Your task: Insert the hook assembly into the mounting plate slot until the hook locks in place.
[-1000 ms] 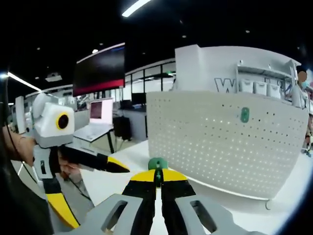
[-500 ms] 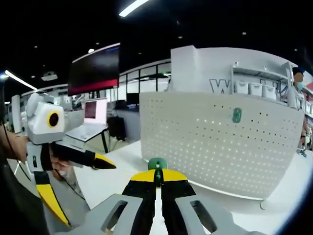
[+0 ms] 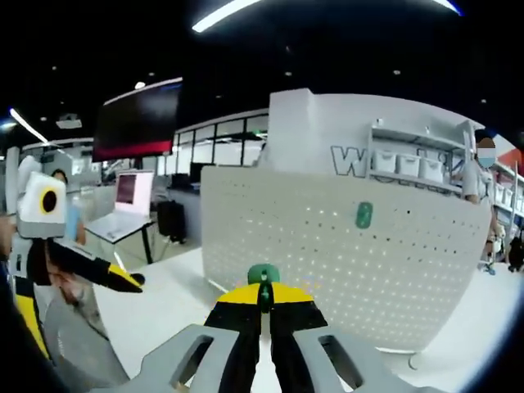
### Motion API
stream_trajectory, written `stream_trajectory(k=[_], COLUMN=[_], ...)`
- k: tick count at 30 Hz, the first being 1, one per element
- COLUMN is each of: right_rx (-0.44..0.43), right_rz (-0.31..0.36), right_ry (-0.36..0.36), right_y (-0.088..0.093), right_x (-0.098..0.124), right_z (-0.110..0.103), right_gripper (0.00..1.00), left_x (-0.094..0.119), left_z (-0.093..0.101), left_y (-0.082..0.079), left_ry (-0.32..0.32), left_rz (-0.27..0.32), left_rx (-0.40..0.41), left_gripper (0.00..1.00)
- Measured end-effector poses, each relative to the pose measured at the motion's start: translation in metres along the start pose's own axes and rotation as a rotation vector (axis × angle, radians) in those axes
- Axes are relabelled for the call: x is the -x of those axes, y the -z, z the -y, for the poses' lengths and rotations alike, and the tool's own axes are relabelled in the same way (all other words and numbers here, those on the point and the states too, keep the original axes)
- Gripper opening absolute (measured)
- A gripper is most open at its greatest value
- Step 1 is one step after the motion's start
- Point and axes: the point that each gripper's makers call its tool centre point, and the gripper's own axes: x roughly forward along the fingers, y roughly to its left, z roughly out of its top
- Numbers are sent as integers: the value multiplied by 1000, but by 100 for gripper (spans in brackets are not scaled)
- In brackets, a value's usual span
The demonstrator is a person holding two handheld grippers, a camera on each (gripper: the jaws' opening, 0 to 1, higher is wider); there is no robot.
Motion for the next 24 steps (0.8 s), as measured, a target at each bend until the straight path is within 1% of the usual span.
stream_trajectory(k=[4, 7, 12, 15, 20, 22, 24], right_rx=[3, 11, 1, 6, -1, 9, 29], right_rz=[11, 17, 25, 33, 47, 60, 62], right_ry=[37, 56, 89, 108, 140, 141, 164], right_y=[-4, -7, -11, -15, -20, -21, -22], right_x=[-4, -5, -9, -13, -22, -28, -33], right_z=[16, 25, 41, 49, 68, 75, 83], right_gripper=[0, 0, 0, 0, 0, 0, 0], left_x=[-1, -1, -2, -1, -1, -1, -2], left_z=[-3, -5, -8, -11, -15, -16, -17], left_y=[-2, 1, 5, 5, 2, 2, 2], left_ry=[-3, -9, -15, -23, -36, -36, -38], left_rz=[5, -5, -18, -16, -3, -2, -1], left_rx=[2, 3, 5, 6, 12, 14, 18], left_gripper=[100, 100, 100, 100, 100, 100, 100])
